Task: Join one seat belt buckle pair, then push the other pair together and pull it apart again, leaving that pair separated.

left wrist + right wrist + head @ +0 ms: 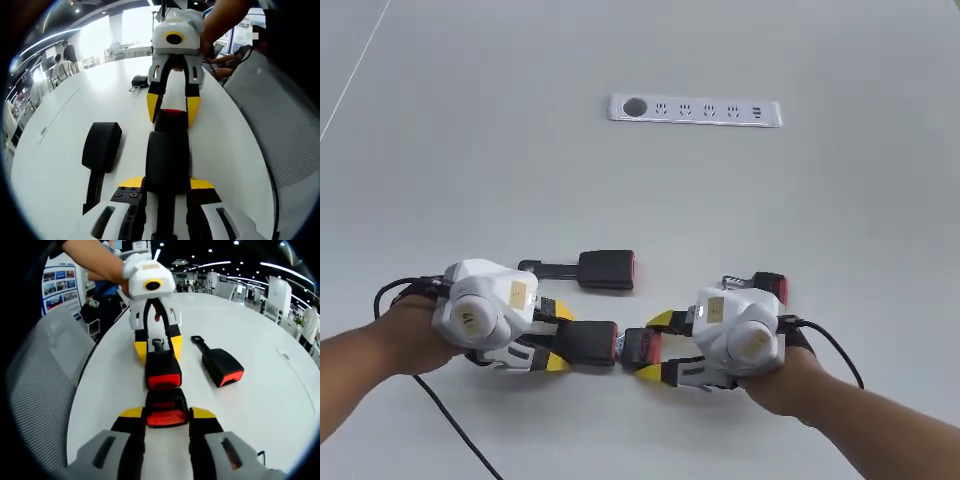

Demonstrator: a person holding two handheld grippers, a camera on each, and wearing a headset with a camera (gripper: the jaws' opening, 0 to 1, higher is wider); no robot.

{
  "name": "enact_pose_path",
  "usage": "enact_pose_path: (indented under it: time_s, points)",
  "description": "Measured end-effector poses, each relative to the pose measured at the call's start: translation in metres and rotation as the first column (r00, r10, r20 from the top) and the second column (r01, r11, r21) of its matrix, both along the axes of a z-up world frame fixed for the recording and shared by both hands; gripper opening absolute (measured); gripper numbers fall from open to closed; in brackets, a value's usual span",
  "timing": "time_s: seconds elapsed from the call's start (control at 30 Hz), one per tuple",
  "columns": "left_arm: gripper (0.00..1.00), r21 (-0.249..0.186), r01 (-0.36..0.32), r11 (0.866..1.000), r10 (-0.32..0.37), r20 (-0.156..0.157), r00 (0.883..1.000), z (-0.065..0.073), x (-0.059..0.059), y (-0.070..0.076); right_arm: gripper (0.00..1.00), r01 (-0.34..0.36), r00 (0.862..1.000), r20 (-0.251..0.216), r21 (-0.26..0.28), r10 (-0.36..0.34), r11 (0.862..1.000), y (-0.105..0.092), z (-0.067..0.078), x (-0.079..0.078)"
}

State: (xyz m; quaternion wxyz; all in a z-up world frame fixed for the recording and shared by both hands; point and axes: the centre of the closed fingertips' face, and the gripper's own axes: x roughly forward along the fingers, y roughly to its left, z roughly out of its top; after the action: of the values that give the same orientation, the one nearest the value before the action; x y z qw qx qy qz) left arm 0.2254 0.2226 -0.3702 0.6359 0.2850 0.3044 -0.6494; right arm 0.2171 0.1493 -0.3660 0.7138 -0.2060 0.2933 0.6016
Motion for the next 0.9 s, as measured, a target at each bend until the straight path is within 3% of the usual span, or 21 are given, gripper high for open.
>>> enact_pose_path:
  time_s: [0.17, 0.6, 0.63, 0.73, 0.9]
  points:
    - [0.31, -0.003, 0.007, 1.0, -0.007, 0.002, 1.0, -0.001, 0.001, 0.0, 0.32, 0.001, 1.0, -0.001, 0.004, -0.001, 1.0, 0.0, 0.0, 0.0]
    - [0.31, -0.006, 0.01, 1.0, -0.01, -0.01, 1.0, 0.014, -0.007, -0.007, 0.33, 0.015, 1.0, -0.008, 0.026, -0.015, 1.0, -0.001, 0.0, 0.0]
    - [0.31, -0.011, -0.004, 1.0, 0.004, -0.028, 1.0, 0.014, -0.006, -0.007, 0.33, 0.015, 1.0, -0.007, 0.027, -0.015, 1.0, -0.001, 0.0, -0.001]
    - [0.31, -0.003, 0.02, 1.0, -0.02, -0.009, 1.0, 0.011, -0.005, -0.006, 0.33, 0.022, 1.0, -0.01, 0.036, -0.021, 0.999, -0.001, -0.001, -0.001]
    - [0.31, -0.002, 0.016, 1.0, -0.016, -0.008, 1.0, 0.006, -0.002, -0.004, 0.33, 0.032, 0.999, -0.02, 0.042, -0.031, 0.999, -0.001, 0.0, 0.0]
